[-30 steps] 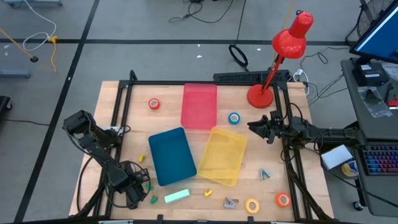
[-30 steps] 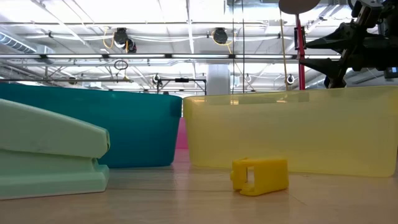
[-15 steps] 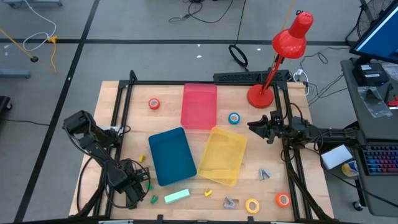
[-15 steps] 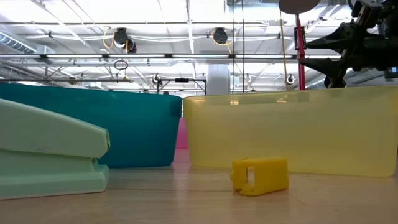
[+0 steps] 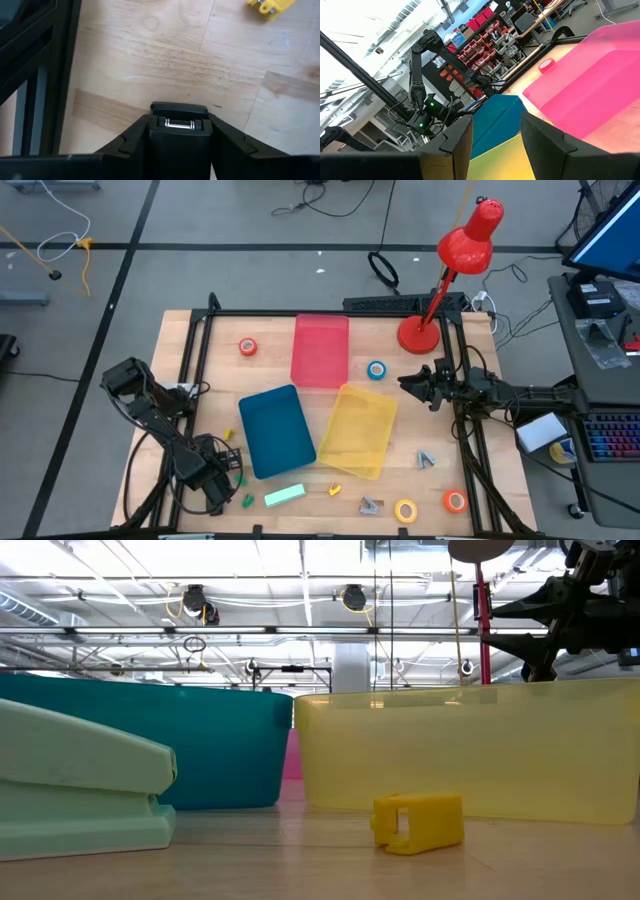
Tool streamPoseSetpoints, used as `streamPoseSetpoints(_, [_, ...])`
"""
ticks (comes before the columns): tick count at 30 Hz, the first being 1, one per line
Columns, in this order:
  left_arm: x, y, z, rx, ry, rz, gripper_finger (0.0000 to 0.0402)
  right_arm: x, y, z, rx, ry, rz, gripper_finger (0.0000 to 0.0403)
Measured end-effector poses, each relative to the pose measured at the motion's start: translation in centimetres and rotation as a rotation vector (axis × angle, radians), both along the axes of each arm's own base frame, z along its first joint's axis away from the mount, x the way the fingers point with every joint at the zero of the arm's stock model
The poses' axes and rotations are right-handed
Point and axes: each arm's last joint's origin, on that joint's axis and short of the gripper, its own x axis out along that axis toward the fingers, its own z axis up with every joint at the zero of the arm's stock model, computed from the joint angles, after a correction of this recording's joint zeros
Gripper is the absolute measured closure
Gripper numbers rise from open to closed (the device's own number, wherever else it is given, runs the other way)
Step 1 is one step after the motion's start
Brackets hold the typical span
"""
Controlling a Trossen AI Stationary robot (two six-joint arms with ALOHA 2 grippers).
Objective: Pick and place Stapler, Stapler remover, tape
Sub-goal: Put the big black stapler into the red bin
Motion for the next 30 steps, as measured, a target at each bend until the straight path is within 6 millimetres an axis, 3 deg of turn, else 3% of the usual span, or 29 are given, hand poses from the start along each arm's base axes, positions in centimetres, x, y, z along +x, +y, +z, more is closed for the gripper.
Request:
streamPoseSetpoints(5, [-0.1,0.0,0.0,-0.002,0.005,-0.008,0.0221,0.0,0.0,0.0,0.000,0.000,0.000,0.0245])
streamPoseSetpoints(9, [-0.1,0.0,0.0,-0.006,0.007,-0.027,0.0241,0.0,0.0,0.0,0.000,0.000,0.000,0.0245])
streamPoseSetpoints(19, [-0.2,0.1,0.3,-0.021,0.008,-0.050,0.0242,0.0,0.0,0.0,0.000,0.000,0.000,0.0245])
streamPoseSetpoints(30, [-0.7,0.8,3.1,-0.110,-0.054,-0.118,0.0242,0.0,0.0,0.0,0.000,0.000,0.000,0.0245])
